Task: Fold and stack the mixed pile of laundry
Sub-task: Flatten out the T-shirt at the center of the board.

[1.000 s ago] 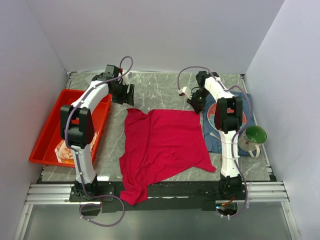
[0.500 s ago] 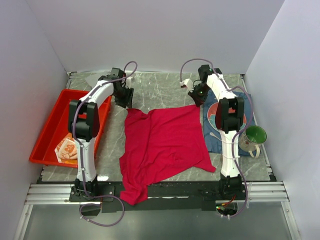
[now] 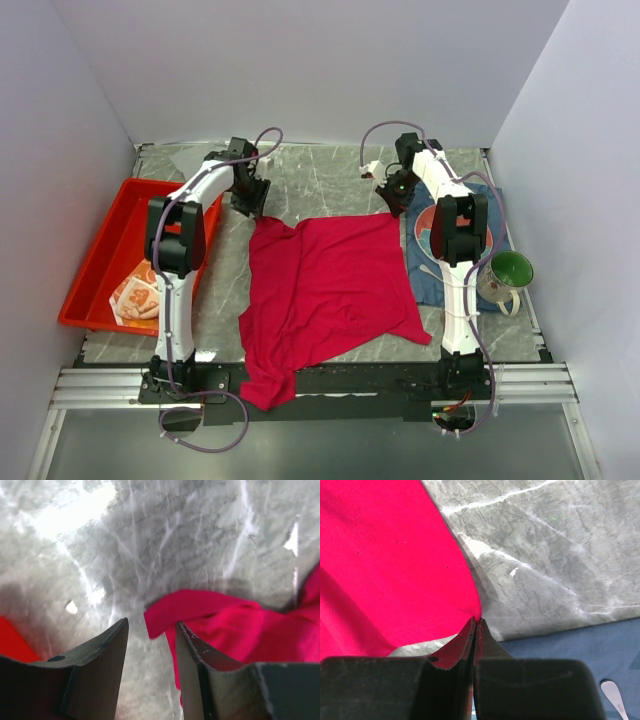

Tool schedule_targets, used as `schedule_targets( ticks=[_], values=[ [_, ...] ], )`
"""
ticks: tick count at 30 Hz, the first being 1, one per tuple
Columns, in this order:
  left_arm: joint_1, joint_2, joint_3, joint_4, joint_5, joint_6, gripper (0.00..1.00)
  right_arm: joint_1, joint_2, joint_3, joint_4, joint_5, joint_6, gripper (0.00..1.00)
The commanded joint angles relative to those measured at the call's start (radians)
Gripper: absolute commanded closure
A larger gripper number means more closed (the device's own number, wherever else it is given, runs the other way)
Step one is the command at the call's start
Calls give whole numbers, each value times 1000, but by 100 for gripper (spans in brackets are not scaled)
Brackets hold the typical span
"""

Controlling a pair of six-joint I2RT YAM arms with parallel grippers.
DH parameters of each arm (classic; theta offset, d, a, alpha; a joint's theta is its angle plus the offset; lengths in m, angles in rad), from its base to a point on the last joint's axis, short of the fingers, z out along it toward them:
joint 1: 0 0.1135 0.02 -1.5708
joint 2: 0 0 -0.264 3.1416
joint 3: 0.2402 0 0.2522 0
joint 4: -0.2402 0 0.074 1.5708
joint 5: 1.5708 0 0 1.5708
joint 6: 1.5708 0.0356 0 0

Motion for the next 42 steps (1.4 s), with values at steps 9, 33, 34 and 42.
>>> schedule_targets(
  ticks=[9, 33, 34, 42],
  values=[
    [-16, 78, 110, -4, 11, 5, 84, -3, -57, 2, 1, -21, 15, 100],
    [19, -525, 145, 287, -369, -89, 99, -5, -401, 220, 447, 12, 163, 100],
    [18, -583, 144, 310, -383, -82, 99, -5, -443, 224, 482, 7, 163, 100],
    [-85, -841, 140, 622, -394, 123, 99, -1, -632, 336, 550, -27, 172, 100]
  ],
)
